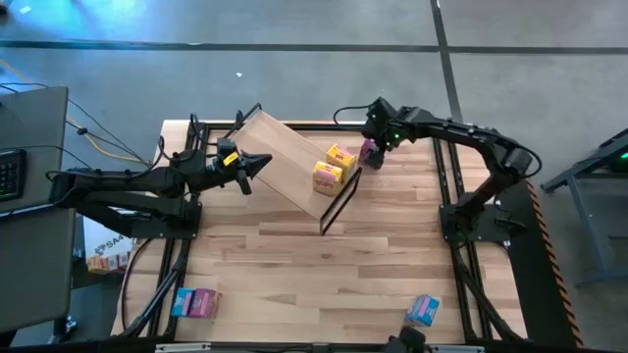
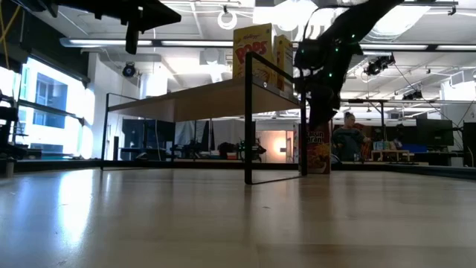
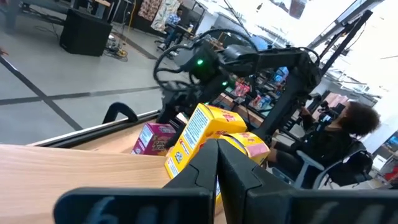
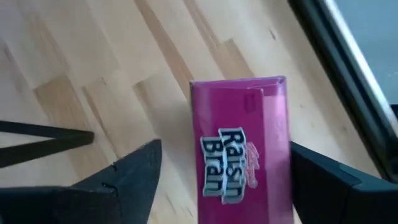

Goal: Stack cereal on shelf
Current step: Put the purple cereal box on the shelf

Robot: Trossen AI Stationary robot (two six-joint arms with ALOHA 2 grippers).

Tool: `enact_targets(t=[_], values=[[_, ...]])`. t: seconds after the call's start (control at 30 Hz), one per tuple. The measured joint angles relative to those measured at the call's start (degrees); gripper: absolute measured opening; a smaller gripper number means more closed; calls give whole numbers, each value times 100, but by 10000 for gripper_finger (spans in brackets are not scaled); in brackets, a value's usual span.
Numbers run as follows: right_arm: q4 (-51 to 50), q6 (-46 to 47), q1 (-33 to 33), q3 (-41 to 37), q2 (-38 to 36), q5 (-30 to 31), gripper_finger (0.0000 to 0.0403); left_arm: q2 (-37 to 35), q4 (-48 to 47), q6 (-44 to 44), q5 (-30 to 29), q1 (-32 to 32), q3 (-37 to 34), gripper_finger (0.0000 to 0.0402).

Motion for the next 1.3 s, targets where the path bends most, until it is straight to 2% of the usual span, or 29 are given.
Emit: enact_targets(t=[0.2,0.3,0.4,0.6,0.7,0.8,1.0,1.1,1.23,1.3], values=[[102,-209,-21,0,360,74,289,0,2,-29,-103,0,0,1],[90,-427,-21,0,360,207,269,0,4,-30,-155,0,0,1],[83,-452,-21,0,262,200,218,1,28,-29,-242,3,0,1],[-50,-128,-21,3,-311,201,70,-70,358,431,-704,292,11,1],[-255,201,-21,256,-669,190,29,-209,192,475,-634,672,84,1],[-698,517,-3,780,-880,319,32,-293,-232,491,-196,1145,302,1],[-1037,1367,375,2553,-821,753,95,-310,-1296,934,959,2043,784,5],[-1065,1672,813,3425,-454,966,106,-313,-1475,1030,1245,2382,894,25],[-1080,1749,1459,4597,290,1382,107,-298,-1478,1028,1626,2716,911,66],[-1164,1834,1679,5143,708,1401,104,-251,-1482,951,1780,2792,911,87]])
